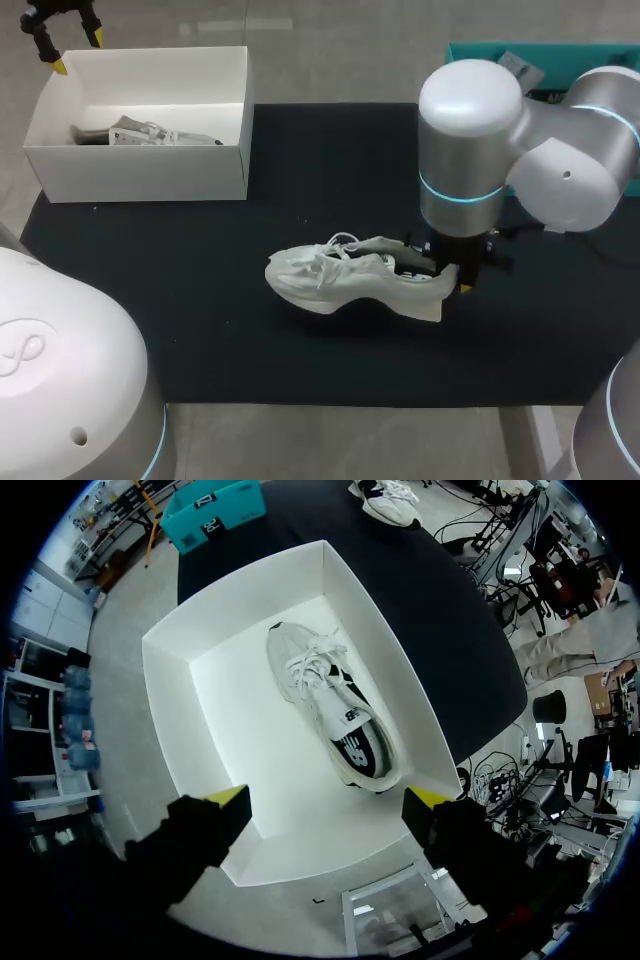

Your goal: Take the shoe out of the shoebox, open the shoe tongue, remove and reinsert the insole, then place the shoe into the shoebox

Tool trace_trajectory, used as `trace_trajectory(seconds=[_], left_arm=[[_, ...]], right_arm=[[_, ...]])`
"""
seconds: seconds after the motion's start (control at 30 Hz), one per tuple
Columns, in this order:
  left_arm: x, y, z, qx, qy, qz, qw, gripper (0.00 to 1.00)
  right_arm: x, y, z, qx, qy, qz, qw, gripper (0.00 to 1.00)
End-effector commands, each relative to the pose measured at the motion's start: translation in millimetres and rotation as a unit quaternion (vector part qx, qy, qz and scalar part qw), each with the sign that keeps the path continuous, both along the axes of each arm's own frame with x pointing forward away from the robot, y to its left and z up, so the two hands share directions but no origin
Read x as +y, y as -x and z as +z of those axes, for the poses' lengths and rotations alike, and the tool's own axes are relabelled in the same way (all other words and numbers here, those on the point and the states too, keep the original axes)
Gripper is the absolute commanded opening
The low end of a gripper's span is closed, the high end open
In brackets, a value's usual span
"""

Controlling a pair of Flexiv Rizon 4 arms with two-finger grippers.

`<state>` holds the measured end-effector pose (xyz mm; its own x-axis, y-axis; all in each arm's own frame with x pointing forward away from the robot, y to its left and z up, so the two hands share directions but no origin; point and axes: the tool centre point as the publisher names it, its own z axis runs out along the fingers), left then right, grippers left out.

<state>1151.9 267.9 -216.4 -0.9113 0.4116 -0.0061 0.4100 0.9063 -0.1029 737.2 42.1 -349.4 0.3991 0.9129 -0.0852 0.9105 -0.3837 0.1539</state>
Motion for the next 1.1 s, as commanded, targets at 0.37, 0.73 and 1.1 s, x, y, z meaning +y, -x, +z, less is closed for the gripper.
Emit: trace_trajectory(seconds=[0.37,0.73,1.1], left_arm=[[0,0.6,1,0.0,-0.001,0.0,1.0,1.0],[0,0.6,1,0.0,-0.001,0.0,1.0,1.0],[0,0.6,1,0.0,-0.001,0.0,1.0,1.0]], right_arm=[[-24,-20.1,-44,0.017,0.001,0.008,1.0,0.0],[-35,-29.6,-54,0.02,0.003,-0.001,1.0,0.0],[-19,-18.4,3,-0.039,-0.025,0.027,0.999,1.0]])
